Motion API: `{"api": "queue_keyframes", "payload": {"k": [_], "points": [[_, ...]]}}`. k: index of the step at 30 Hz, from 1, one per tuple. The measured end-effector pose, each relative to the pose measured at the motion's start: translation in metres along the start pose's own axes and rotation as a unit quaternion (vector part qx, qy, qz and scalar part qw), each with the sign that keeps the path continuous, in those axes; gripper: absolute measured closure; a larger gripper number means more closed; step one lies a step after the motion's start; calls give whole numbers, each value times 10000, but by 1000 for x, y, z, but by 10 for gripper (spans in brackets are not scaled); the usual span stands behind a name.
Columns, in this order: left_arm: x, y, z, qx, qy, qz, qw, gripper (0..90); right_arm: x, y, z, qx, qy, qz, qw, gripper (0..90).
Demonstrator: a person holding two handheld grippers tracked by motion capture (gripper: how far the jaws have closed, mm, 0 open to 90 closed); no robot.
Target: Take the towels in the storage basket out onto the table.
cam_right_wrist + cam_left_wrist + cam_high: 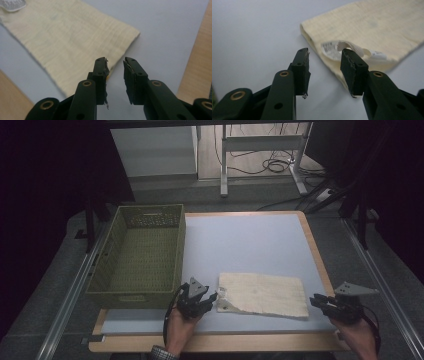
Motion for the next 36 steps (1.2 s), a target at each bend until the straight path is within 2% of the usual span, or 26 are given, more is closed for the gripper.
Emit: {"api": "queue_keyframes", "payload": {"k": [3,9,12,16,20,28,30,33,36], "points": [[13,-7,10,1,54,-103,9999,598,12,5,10,-44,12,10,10000,723],[31,-21,31,4,12,-279,9996,596,31,18,36,-124,-69,86,9999,728],[35,-23,30,-11,64,-329,9994,588,36,21,45,-116,-102,123,9998,728],[36,-24,24,32,57,-320,9995,575,37,20,49,-99,-136,99,9998,728],[37,-26,30,37,-70,-294,9995,579,38,23,49,-131,-131,134,9997,727],[42,-38,68,-75,-353,-277,9990,635,48,35,57,-162,-140,261,9994,732],[41,-41,76,-88,-433,-279,9986,627,50,35,61,-124,-165,245,9995,731],[36,-44,86,-54,-580,-157,9982,595,50,34,71,-81,-264,224,9994,699],[33,-44,88,-129,-560,-145,9982,572,47,34,79,-72,-357,178,9992,696]]}}
Point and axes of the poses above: each handheld gripper's, and its own axes: z roughly forward along the jaws, x roughly out of its top, y roughly to its right, the point moved 7 cm from there along z, roughly forward along the jaws, and after that the axes turned 7 degrees about z, right-handed, at the moved point
